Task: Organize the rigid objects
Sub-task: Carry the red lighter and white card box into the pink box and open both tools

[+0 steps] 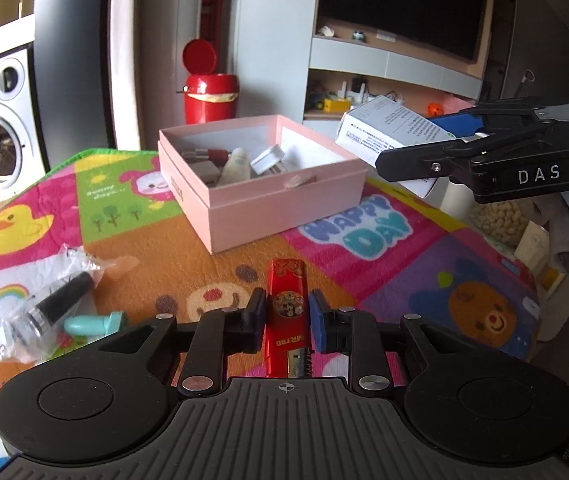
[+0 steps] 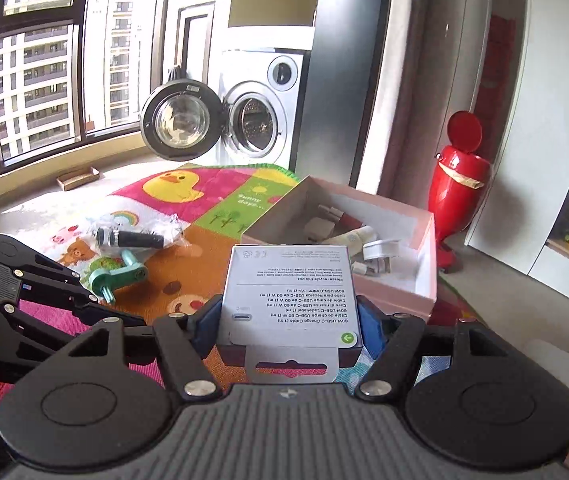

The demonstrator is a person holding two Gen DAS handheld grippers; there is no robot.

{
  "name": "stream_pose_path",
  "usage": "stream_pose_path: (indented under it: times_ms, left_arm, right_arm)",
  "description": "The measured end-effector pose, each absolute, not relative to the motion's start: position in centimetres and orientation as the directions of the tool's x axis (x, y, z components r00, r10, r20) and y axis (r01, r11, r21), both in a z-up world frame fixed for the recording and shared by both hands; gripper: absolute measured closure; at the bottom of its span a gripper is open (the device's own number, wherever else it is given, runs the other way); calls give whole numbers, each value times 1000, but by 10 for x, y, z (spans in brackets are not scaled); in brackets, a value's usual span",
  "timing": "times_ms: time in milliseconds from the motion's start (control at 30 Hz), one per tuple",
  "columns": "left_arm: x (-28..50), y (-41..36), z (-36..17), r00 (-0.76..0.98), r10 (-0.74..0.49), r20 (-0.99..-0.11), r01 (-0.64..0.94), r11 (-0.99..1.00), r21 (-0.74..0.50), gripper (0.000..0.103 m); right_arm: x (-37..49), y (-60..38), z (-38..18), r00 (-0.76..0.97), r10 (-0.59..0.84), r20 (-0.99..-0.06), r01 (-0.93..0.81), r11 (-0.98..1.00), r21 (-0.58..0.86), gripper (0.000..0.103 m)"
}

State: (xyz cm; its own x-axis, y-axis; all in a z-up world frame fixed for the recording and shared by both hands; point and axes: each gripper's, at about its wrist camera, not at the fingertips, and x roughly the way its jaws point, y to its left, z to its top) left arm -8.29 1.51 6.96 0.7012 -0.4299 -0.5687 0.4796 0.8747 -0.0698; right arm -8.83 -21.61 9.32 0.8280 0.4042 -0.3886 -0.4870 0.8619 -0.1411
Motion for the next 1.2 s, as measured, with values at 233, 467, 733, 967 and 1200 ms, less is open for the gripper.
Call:
stream_pose_path:
  times_ms: [233, 467, 733, 967, 1200]
  left_arm:
    - [0, -9, 144, 819, -411, -402, 444, 896, -10, 76]
    - [89, -34, 122, 733, -432, -526, 381, 901, -210, 76]
    - [50, 24, 91, 743, -433, -510, 310, 898, -311, 76]
    - [-13, 92, 64, 773, -300, -558, 154, 943, -294, 77]
    - [-67, 172, 59, 809, -80, -583, -60, 974, -217, 77]
  right_arm:
    - [-91, -243, 126, 916, 319, -242, -363, 917, -168, 34]
    - [-63, -245, 123, 916, 288, -279, -342, 924, -169, 34]
    - [20, -236, 117, 893, 241, -381, -285, 957, -62, 34]
    - [93, -203, 92, 806, 286, -519, -318, 948, 28, 34]
    - [105, -183, 65, 760, 255, -598, -315, 949, 4, 31]
